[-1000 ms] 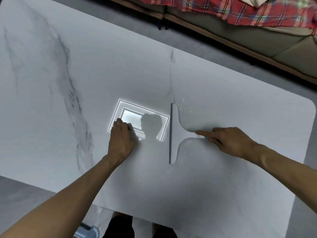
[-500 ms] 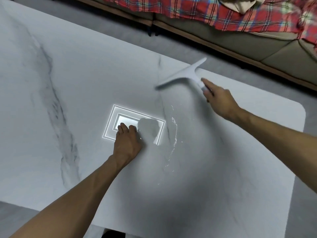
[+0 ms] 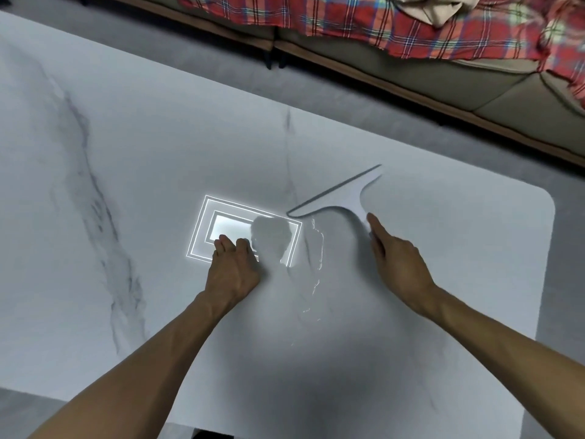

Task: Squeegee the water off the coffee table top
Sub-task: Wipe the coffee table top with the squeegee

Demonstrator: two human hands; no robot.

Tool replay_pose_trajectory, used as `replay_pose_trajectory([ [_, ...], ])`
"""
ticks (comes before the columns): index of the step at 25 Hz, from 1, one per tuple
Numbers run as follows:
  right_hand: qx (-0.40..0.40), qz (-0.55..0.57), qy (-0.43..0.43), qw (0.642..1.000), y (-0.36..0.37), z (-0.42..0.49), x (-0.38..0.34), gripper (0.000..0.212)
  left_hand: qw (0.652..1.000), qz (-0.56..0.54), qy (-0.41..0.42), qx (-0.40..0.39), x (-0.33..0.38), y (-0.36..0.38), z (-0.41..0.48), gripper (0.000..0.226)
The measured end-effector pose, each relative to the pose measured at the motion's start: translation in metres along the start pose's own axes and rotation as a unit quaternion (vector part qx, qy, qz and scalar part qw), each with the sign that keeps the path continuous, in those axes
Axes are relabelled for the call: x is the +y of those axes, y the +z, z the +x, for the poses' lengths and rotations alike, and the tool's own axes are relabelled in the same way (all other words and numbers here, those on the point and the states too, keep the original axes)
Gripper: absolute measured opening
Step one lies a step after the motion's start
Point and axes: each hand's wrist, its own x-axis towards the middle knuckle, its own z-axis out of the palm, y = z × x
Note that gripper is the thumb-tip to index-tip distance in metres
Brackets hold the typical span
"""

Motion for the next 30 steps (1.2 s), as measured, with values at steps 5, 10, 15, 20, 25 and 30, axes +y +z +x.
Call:
replay_pose_trajectory([
  [5, -0.026, 0.0, 0.045, 0.999, -0.002, -0.075, 0.032, 0.05, 1.0, -0.009, -0.021, 0.018, 0.001, 0.001, 0.0, 0.06],
  [10, 0.047, 0.077, 0.052, 0.995, -0.023, -0.007, -0.006, 0.047, 0.941, -0.283, -0.137, 0.13, -0.025, 0.005, -0.011, 0.006],
  [15, 0.062, 0.182, 0.115, 0.975, -0.015, 0.109, -0.086, 0.052, 0.907, -0.338, -0.173, 0.181, -0.073, 0.019, -0.044, 0.009],
  [20, 0.021, 0.08, 0.001, 0.997, 0.025, 0.079, -0.13, 0.05, 0.909, -0.34, -0.202, 0.135, -0.083, 0.036, -0.07, 0.02],
  [25, -0.116, -0.053, -0.206, 0.97, 0.073, -0.007, -0.113, 0.051, 0.9, -0.353, -0.213, 0.141, -0.071, 0.046, -0.085, 0.016],
  [30, -0.1, -0.153, -0.19, 0.965, 0.047, -0.04, -0.031, 0.048, 0.935, -0.306, -0.131, 0.126, -0.052, 0.044, -0.1, 0.014],
])
